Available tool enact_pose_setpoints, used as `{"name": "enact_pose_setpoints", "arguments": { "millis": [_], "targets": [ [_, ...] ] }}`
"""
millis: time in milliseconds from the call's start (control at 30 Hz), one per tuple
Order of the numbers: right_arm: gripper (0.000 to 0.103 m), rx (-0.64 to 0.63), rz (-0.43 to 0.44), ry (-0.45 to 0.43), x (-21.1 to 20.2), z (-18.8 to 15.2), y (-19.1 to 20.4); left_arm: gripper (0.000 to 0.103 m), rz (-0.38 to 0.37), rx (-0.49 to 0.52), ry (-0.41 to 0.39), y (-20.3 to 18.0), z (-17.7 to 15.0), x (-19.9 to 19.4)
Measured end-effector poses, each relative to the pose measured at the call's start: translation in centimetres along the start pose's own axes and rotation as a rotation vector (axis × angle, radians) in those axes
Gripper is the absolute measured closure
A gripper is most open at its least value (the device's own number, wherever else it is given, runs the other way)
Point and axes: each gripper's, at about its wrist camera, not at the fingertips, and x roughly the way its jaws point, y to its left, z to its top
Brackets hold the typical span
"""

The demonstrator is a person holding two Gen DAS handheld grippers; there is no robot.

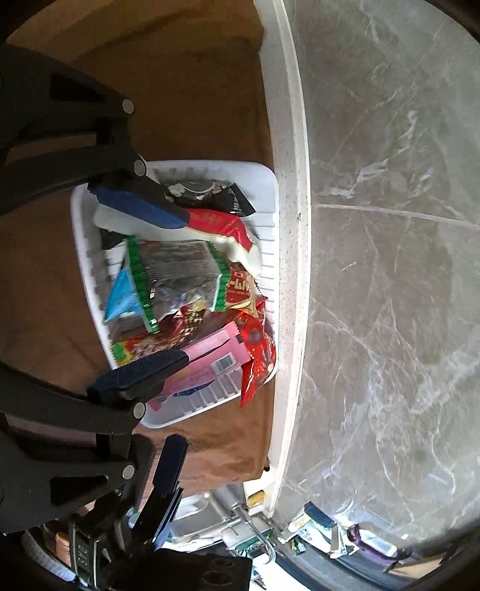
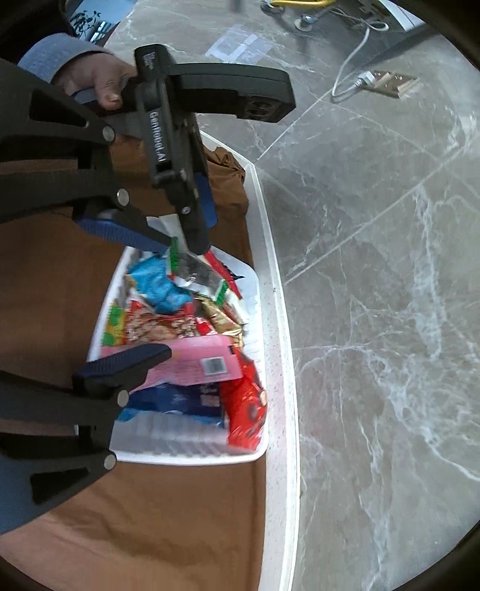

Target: Organize snacks

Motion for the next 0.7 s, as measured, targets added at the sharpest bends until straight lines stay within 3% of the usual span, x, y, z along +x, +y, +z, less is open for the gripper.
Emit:
{"name": "enact_pose_setpoints", "arguments": {
  "millis": [100,167,267,467,700],
  "targets": [
    [0.037,-0.015,-0.017,-0.023,-1.7,-1.3,0.7,0.029,0.022,0.018,-0.019,-0.9,-1.1,-1.6],
    [0.027,-0.029,-0.025,-0.046,-3.1,-2.2,1.3,0.026,0.045,0.033,-0.035,-1.8,-2.0,-2.9],
    [0.019,-0.058,-0.061,-0.088,-5.5,-3.5,2.3,0.016,0.069,0.053,-0.062,-3.1,-3.2,-4.8],
    [0.013,-0.12,-0.146,-0.166,-9.6,-5.7,3.8,0.015,0.116,0.099,-0.116,-5.5,-5.9,-8.9],
    [0.008,-0.154,-0.179,-0.235,-13.2,-8.1,5.4,0.015,0.137,0.155,-0.16,-8.4,-8.8,-13.0]
  ]
}}
